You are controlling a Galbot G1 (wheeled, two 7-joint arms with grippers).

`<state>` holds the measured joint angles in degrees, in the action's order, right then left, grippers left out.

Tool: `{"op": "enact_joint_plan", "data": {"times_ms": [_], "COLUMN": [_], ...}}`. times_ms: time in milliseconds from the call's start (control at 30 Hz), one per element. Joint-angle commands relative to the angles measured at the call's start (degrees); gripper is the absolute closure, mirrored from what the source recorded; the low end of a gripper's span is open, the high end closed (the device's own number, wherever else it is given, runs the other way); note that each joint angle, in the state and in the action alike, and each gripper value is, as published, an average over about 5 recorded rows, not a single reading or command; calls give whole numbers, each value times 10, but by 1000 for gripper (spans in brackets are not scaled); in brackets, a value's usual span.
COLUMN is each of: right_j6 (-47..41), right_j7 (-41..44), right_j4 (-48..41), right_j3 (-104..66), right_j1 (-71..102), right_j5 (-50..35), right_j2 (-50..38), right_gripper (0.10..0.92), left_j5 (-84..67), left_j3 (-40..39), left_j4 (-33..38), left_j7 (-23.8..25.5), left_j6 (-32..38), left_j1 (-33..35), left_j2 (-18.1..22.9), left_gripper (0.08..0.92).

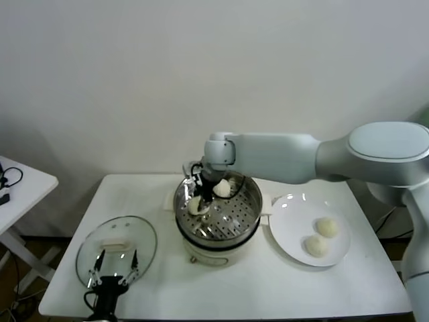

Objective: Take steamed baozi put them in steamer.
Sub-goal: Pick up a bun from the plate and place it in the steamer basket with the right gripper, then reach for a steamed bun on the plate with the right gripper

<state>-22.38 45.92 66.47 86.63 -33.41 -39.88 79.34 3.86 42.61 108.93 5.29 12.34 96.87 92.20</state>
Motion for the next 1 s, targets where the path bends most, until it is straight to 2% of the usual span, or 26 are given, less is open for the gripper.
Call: {"op": "enact_joint_plan", "data": {"times_ms": [33,267,433,567,733,1000], "right_j6": [3,30,88,130,141,102], "right_j7": [-5,55,148,187,172,88], "right_j4": [-5,68,105,134,189,209], "right_j3": [-18,33,131,210,278,249], "right_j1": [1,-120,-228,-301,-319,-171], "right_j5": [-29,-100,-103,-90,-25,132], "right_j2": [-10,-105,-196,-253,-321,-435], "right_gripper": [408,234,204,203,203,203], "left_j5": [1,5,7,9,10,9], "left_j3": [-1,-4,-5,-6,-6,-4], "left_j4": [-1,0,1,1,3,2], "left_j7": [0,1,1,1,1,0], "left_j6": [-2,-3,-3,-3,-2,0], "left_j1": [-1,-1,0,2,2,3], "left_j2": [28,28,28,28,28,28], "left_gripper": [177,177,177,177,177,177]}}
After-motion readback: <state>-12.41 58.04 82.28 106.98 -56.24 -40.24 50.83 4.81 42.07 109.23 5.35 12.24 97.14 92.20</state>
